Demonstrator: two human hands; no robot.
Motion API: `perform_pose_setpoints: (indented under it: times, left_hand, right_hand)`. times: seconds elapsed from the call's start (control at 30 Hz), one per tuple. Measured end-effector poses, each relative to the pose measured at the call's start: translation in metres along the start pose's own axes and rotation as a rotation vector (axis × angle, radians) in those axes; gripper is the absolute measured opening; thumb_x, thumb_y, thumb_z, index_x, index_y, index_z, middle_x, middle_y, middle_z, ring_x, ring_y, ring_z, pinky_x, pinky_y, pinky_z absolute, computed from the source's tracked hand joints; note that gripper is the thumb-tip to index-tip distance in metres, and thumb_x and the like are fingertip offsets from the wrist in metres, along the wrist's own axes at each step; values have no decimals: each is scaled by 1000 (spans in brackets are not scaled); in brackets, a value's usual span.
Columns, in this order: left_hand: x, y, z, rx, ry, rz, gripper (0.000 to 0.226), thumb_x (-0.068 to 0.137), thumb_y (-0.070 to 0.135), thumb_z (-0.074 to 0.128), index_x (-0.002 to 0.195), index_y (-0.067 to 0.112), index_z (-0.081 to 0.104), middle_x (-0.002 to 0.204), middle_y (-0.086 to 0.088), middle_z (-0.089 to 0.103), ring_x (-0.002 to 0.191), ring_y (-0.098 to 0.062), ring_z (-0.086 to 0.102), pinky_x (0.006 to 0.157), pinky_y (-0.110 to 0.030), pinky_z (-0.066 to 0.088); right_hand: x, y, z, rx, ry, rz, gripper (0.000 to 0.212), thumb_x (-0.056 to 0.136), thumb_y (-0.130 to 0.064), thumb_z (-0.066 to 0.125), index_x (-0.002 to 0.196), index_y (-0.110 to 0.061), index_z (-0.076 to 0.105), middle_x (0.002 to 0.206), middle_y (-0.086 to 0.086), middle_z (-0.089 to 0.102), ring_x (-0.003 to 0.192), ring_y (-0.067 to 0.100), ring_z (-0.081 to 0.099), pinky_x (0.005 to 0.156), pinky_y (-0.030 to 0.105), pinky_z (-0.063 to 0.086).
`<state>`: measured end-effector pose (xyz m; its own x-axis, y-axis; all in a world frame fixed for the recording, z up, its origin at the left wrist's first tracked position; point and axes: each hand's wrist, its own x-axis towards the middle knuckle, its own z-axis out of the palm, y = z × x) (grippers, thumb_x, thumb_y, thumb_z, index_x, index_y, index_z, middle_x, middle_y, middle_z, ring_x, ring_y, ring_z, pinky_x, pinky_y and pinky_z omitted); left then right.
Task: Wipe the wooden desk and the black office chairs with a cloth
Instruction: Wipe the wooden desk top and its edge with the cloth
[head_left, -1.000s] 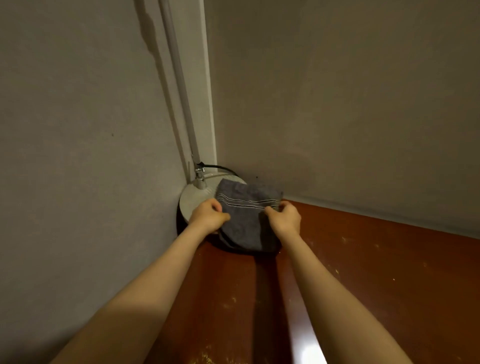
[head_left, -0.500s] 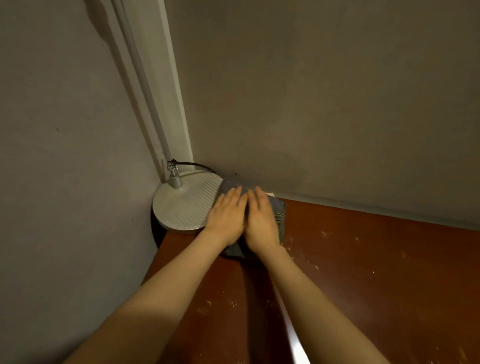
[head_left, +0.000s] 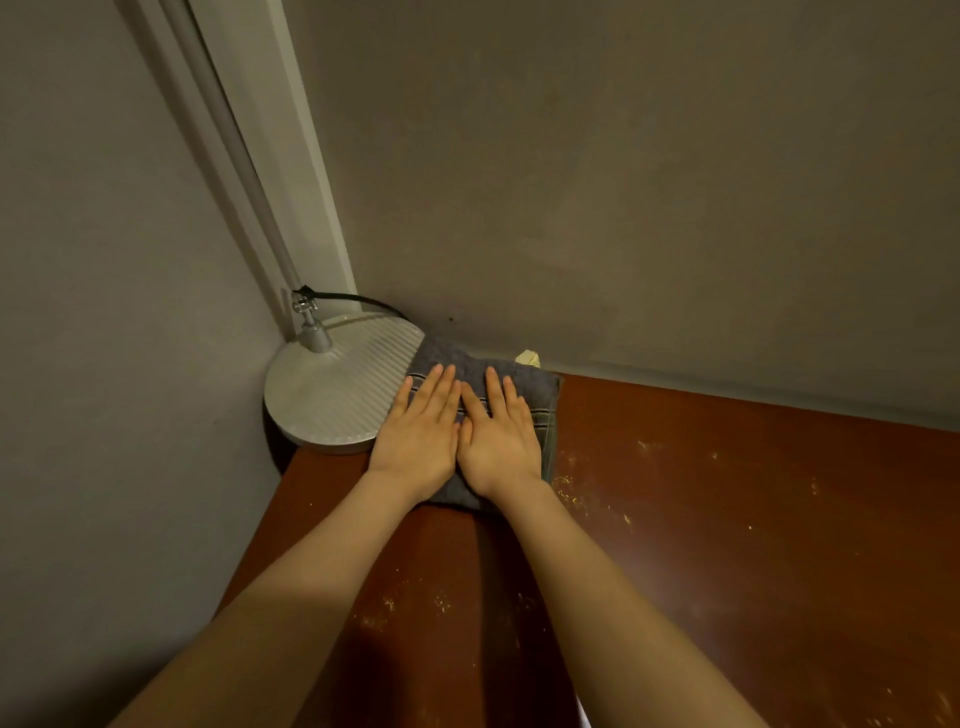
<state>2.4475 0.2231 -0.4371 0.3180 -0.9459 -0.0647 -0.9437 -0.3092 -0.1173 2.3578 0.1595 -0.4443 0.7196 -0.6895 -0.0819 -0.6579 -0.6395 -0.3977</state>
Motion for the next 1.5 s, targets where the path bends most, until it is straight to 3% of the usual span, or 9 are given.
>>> perform_pose_setpoints:
  times: [0.13,0.2,0.3,0.97,1.17,1.27,1.33,1.4,1.5]
  left_hand:
    - [-4,20,-2,-60,-26,4,84,75,37,-23,150,8,-1,158,-9,-5,146,-21,-10,111,-36,-17]
    - [-4,37,-4,-128,-59,-7,60,96,36,-4,150,9,-4,158,-8,-8,145,-20,-11,114,-36,-13]
    - [0,60,-4,-215,-75,-7,54,103,30,13,149,10,-7,158,-6,-13,145,-19,-14,115,-37,-11]
    - [40,278,-33,-276,-75,178,55,103,30,16,150,9,-5,158,-7,-11,145,-20,-14,115,-38,-11]
    - [45,305,-36,-303,-87,210,56,103,30,16,150,10,-6,158,-7,-14,145,-20,-16,115,-39,-12]
    - [44,298,-39,-430,-102,190,57,102,34,24,151,18,0,155,-13,-22,143,-25,-22,115,-39,-12]
    - [44,291,-43,-589,-57,54,54,100,33,35,150,28,15,156,-17,-11,144,-32,-11,116,-40,2]
    - [41,285,-45,-732,-2,-128,45,98,26,43,142,30,36,148,-17,22,137,-33,18,108,-38,26]
    - [35,284,-55,-845,54,-103,35,93,7,47,123,23,55,123,-10,48,116,-29,42,91,-35,39]
  right_hand:
    - [-10,17,-4,-19,9,3,52,101,-28,27,151,-24,13,159,5,-7,146,20,-9,117,33,-5]
    - [-18,33,-13,-37,3,21,52,101,-27,27,151,-25,12,159,4,-8,146,19,-9,116,32,-6]
    - [-30,53,-25,-35,-11,33,51,102,-27,25,151,-26,10,159,4,-9,146,18,-11,116,31,-6]
    - [-118,244,-103,-52,40,241,51,102,-26,26,151,-27,11,159,1,-8,146,17,-9,117,31,-4]
    - [-131,265,-112,-65,33,289,51,103,-27,25,151,-26,10,159,1,-9,146,17,-10,118,31,-3]
    - [-131,262,-113,-60,30,306,51,103,-27,26,151,-26,10,159,4,-9,146,18,-9,117,32,-3]
    - [-130,258,-113,-58,95,359,54,101,-29,32,151,-24,13,159,9,-6,146,22,-3,117,33,3]
    - [-127,253,-113,-54,159,444,57,98,-32,38,151,-24,16,158,13,2,145,27,5,115,37,10]
    - [-123,245,-113,-124,196,499,50,98,-36,40,145,-20,32,150,19,23,136,35,22,108,45,21]
